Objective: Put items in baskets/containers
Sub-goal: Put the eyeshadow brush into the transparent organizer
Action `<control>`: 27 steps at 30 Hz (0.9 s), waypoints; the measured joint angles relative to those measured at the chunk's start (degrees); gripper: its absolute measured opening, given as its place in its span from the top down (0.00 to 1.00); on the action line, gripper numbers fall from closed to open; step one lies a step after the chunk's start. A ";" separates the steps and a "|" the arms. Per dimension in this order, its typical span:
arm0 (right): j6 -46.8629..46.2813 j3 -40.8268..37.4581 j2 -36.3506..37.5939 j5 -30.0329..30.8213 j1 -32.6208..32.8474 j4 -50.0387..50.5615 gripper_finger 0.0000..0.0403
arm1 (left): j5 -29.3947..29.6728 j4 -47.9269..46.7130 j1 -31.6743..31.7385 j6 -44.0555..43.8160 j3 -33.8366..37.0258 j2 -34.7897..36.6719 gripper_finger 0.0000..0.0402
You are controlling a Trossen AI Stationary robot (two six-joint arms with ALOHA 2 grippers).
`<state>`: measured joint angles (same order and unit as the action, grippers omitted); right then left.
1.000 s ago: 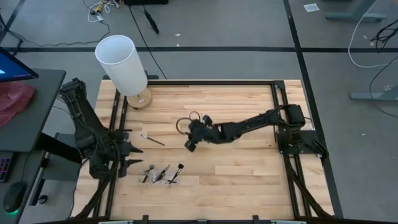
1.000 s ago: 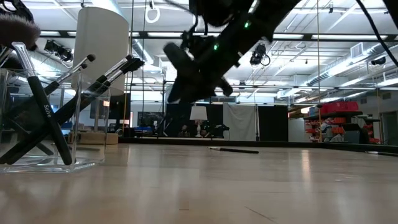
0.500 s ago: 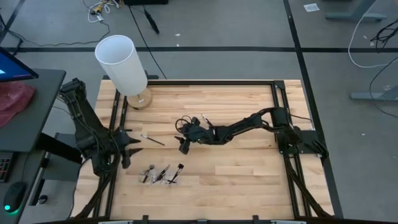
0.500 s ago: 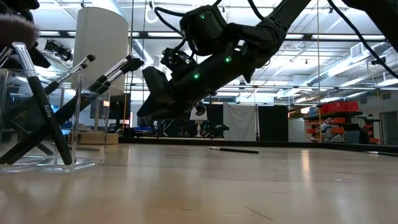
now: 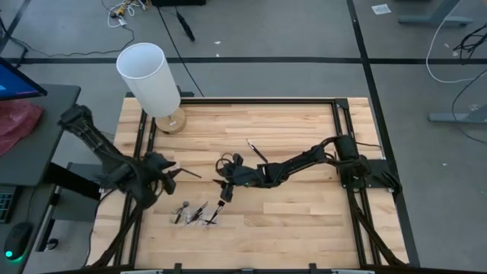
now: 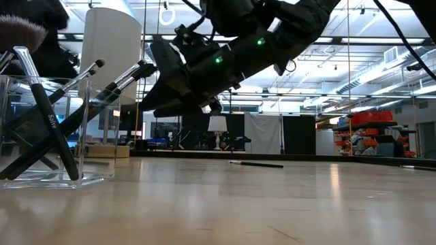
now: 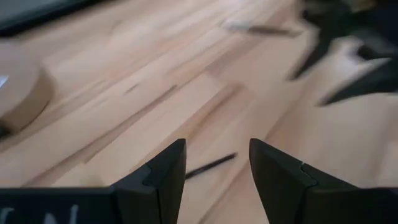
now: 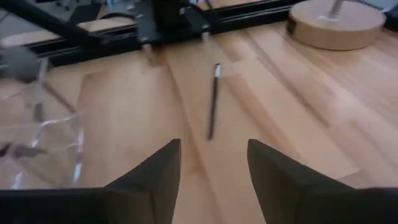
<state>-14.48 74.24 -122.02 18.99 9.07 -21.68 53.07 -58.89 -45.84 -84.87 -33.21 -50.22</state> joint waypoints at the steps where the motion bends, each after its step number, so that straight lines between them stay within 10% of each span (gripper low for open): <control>1: 0.00 0.00 -0.01 0.00 0.37 0.01 0.54 | -2.46 0.00 2.23 1.54 0.00 -0.26 0.55; 11: 0.15 0.00 -0.02 1.02 3.19 -3.77 0.58 | -24.30 2.38 18.70 20.90 0.00 -1.33 0.55; 27: 0.18 0.00 -0.02 1.11 3.51 -6.70 0.58 | -32.01 18.05 29.03 26.27 13.06 -4.54 0.55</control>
<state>-14.31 74.24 -122.04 20.10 12.58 -28.38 21.06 -40.84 -16.81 -58.60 -20.15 -54.76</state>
